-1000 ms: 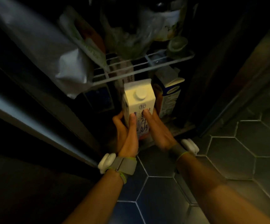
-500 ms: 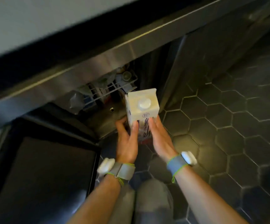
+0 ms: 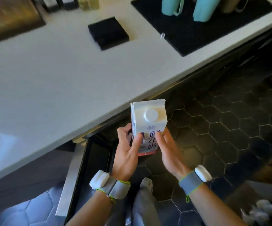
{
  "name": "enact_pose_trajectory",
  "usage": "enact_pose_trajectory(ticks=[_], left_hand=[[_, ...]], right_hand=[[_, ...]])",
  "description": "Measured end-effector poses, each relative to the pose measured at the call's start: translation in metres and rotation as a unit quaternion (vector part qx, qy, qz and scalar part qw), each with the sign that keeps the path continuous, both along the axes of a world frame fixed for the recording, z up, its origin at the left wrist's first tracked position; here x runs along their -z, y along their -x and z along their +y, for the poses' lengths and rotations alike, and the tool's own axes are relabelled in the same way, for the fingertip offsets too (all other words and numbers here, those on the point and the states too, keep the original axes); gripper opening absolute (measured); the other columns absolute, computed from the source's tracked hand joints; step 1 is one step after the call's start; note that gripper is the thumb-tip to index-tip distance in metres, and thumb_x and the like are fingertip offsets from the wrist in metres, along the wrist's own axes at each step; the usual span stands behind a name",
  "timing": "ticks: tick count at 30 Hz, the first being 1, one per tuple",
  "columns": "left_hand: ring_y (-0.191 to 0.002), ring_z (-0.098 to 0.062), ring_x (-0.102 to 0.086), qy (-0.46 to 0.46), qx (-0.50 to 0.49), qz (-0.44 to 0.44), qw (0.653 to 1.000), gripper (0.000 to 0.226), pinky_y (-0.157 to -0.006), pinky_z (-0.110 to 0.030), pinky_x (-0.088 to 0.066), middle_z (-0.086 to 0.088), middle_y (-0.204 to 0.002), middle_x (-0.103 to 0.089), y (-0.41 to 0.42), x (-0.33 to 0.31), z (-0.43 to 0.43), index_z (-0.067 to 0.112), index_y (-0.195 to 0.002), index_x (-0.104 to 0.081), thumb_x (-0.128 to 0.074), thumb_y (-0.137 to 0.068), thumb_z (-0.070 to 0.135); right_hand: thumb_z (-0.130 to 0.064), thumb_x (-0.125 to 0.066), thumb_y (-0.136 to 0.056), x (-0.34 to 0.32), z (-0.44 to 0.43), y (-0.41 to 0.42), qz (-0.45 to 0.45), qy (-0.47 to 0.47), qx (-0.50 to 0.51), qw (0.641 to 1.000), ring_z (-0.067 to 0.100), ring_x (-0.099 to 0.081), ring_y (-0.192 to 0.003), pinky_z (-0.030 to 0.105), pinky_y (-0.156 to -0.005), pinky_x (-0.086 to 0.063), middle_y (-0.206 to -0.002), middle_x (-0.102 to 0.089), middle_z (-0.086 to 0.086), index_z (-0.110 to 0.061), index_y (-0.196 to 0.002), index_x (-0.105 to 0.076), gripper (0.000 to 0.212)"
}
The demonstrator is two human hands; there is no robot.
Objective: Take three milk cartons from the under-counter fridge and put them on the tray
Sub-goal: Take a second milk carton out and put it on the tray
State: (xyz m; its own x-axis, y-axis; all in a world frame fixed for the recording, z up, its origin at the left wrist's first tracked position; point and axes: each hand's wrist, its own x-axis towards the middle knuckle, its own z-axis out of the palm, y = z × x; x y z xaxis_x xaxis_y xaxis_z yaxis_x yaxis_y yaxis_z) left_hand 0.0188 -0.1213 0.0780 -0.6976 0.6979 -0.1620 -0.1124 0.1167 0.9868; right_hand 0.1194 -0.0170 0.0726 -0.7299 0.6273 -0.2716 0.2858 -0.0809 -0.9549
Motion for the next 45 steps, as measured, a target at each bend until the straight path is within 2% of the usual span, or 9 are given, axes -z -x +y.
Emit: enact_pose_trajectory(ticks=[7,12,18,25,34,37,39,43,45], left_hand=[[-0.122,-0.011,-0.062,-0.006,-0.043,0.001,0.999,0.068,-0.089,-0.032,-0.059,0.009,-0.130,-0.061,0.032,-0.110,-0.031,0.021,-0.124,-0.043,-0.055,-0.081,0.072],[-0.111,-0.001,-0.067,-0.047,-0.085,0.044,0.994,0.059,-0.076,-0.019,-0.059,0.022,-0.120,-0.067,0.058,-0.159,-0.055,0.012,-0.123,-0.038,-0.047,-0.091,0.061],[-0.111,-0.001,-0.067,-0.082,-0.128,0.055,0.987,0.049,-0.072,-0.016,-0.058,0.021,-0.121,-0.067,0.088,-0.188,-0.092,0.007,-0.126,-0.035,-0.043,-0.096,0.045],[-0.102,0.009,-0.067,-0.078,-0.215,0.073,0.971,0.041,-0.063,-0.008,-0.054,0.014,-0.113,-0.069,0.144,-0.206,-0.184,0.010,-0.123,-0.039,-0.040,-0.097,0.040],[-0.104,-0.002,-0.068,-0.062,-0.236,0.108,0.964,0.030,-0.066,-0.013,-0.057,0.011,-0.110,-0.069,0.275,-0.189,-0.319,0.024,-0.109,-0.046,-0.040,-0.096,0.051],[-0.111,-0.011,-0.066,-0.067,-0.238,0.107,0.963,0.035,-0.075,-0.030,-0.061,-0.003,-0.122,-0.064,0.330,-0.178,-0.356,0.030,-0.115,-0.048,-0.043,-0.095,0.059],[-0.112,-0.013,-0.066,-0.069,-0.244,0.105,0.962,0.039,-0.081,-0.040,-0.061,-0.007,-0.122,-0.063,0.369,-0.168,-0.382,0.030,-0.113,-0.048,-0.044,-0.093,0.063],[-0.102,0.000,-0.065,-0.049,-0.250,0.108,0.961,0.031,-0.068,-0.018,-0.058,-0.013,-0.119,-0.061,0.431,-0.153,-0.410,0.034,-0.100,-0.046,-0.043,-0.091,0.063],[-0.103,-0.003,-0.064,-0.044,-0.255,0.100,0.961,0.033,-0.072,-0.022,-0.057,-0.016,-0.120,-0.060,0.456,-0.146,-0.416,0.033,-0.098,-0.045,-0.043,-0.090,0.065]], right_hand=[[-0.078,-0.043,-0.087,-0.105,-0.004,0.040,0.074,-0.036,-0.103,0.991,0.002,-0.050,-0.133,0.017,-0.098,-0.048,-0.144,-0.053,-0.013,-0.056,-0.141,-0.040,0.059],[-0.064,-0.045,-0.093,-0.156,-0.018,0.085,0.113,-0.043,-0.171,0.978,0.003,-0.054,-0.128,0.015,-0.081,-0.056,-0.142,-0.054,-0.004,-0.046,-0.149,-0.035,0.060],[-0.077,-0.044,-0.086,-0.183,-0.047,0.131,0.120,-0.054,-0.217,0.967,0.013,-0.049,-0.136,0.043,-0.105,-0.052,-0.144,-0.053,-0.006,-0.044,-0.150,-0.035,0.072],[-0.075,-0.036,-0.085,-0.204,-0.137,0.206,0.120,-0.088,-0.280,0.948,0.000,-0.049,-0.133,0.029,-0.102,-0.051,-0.145,-0.051,-0.017,-0.055,-0.148,-0.031,0.067],[-0.076,-0.033,-0.084,-0.195,-0.278,0.336,0.123,-0.079,-0.280,0.949,0.009,-0.050,-0.135,0.045,-0.106,-0.051,-0.147,-0.050,-0.015,-0.055,-0.147,-0.031,0.067],[-0.071,-0.035,-0.088,-0.187,-0.318,0.392,0.129,-0.081,-0.276,0.949,0.012,-0.051,-0.136,0.046,-0.107,-0.050,-0.147,-0.051,-0.009,-0.048,-0.150,-0.032,0.066],[-0.063,-0.038,-0.093,-0.179,-0.343,0.433,0.134,-0.086,-0.277,0.947,0.009,-0.054,-0.133,0.041,-0.105,-0.050,-0.144,-0.055,-0.008,-0.044,-0.151,-0.034,0.060],[-0.050,-0.042,-0.099,-0.169,-0.372,0.497,0.149,-0.085,-0.283,0.944,-0.003,-0.060,-0.120,0.017,-0.092,-0.051,-0.133,-0.063,-0.015,-0.044,-0.143,-0.045,0.045],[-0.049,-0.043,-0.100,-0.162,-0.380,0.521,0.142,-0.082,-0.284,0.945,-0.010,-0.061,-0.114,0.006,-0.084,-0.048,-0.127,-0.064,-0.024,-0.048,-0.137,-0.048,0.038]])
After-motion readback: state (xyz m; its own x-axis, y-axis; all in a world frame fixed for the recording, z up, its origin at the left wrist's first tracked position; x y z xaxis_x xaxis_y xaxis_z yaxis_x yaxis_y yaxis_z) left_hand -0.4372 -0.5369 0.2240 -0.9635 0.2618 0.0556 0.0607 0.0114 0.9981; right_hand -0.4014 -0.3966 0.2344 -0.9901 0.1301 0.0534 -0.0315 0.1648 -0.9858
